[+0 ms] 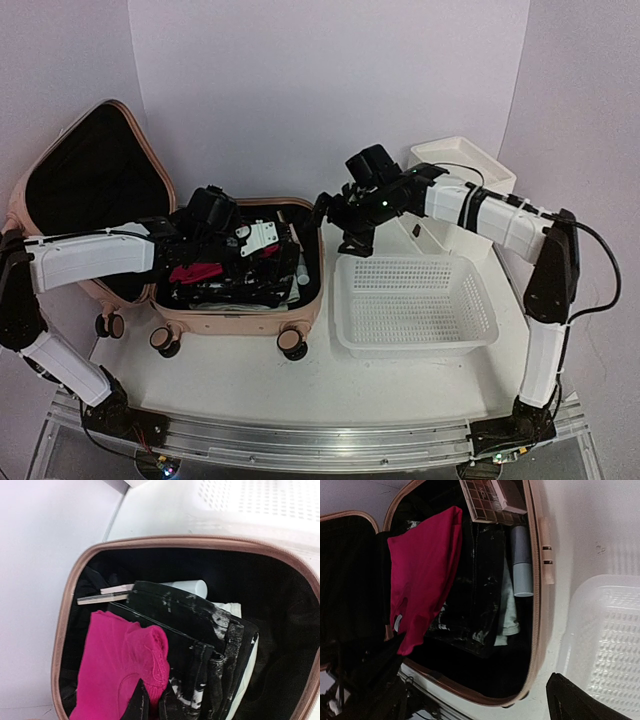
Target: Open, take out, and arrange the luggage
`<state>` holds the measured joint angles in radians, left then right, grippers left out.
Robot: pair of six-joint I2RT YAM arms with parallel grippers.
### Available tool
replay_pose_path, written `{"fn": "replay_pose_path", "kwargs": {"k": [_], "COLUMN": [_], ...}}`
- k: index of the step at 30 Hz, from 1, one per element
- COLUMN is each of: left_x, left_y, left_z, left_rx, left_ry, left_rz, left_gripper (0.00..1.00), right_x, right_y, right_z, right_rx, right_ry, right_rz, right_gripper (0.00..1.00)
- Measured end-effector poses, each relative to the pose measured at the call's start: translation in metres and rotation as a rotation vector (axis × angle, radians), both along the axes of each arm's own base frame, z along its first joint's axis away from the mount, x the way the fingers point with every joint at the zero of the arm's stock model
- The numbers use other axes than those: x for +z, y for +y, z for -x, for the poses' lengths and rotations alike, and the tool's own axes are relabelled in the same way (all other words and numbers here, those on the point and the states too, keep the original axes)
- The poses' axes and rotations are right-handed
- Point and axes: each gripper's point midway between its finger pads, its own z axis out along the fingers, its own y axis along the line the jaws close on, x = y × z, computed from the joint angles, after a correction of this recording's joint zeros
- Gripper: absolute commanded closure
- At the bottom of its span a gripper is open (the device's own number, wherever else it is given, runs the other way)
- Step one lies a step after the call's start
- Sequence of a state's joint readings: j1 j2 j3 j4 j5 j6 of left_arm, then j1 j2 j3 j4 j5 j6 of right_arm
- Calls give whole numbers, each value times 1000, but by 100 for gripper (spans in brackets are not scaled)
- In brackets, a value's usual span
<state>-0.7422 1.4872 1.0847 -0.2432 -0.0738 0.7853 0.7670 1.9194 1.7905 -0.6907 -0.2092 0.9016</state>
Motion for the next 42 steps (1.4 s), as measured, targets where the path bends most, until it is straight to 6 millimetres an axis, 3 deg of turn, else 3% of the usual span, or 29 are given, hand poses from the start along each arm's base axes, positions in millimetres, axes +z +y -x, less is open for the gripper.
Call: {"fn": "replay_pose_path", "kwargs": {"k": [4, 10, 15, 22, 29, 35, 36, 37, 40, 42], "left_x": [15, 16, 16, 16, 15, 14, 14, 14, 14, 21], "left_y": [3, 3, 1, -3, -4, -6, -7, -7, -8, -13], "left_z": [1, 2, 4, 7, 9, 11, 12, 13, 16, 22], "left_rx": [3, 1, -10, -26, -31, -45, -51, -55, -68, -87], "left_ry": [-26, -27, -23, -18, -13, -5, -1, 1, 12, 17], "left_rz": [24, 27, 32, 35, 34, 39, 41, 43, 49, 79], "left_gripper": [100, 100, 100, 100, 100, 100, 97, 92, 51, 36], "right_x": [-16, -48, -57, -60, -68, -74, -75, -76, -73, -72], "right_y": [31, 72, 97, 139, 151, 148, 148, 147, 148, 149], "right_z": [-19, -41, -43, -41, -46, -57, -58, -59, -61, -63], "right_rx": [-60, -133, -188, -218, -264, -308, -314, -317, -305, -288], "right_ry": [109, 239, 300, 346, 356, 321, 317, 315, 291, 255], "right_rz": [-88, -196, -269, -396, -449, -483, -483, -484, -493, -490], "right_gripper": [2, 2, 11, 33, 53, 94, 100, 100, 100, 100]}}
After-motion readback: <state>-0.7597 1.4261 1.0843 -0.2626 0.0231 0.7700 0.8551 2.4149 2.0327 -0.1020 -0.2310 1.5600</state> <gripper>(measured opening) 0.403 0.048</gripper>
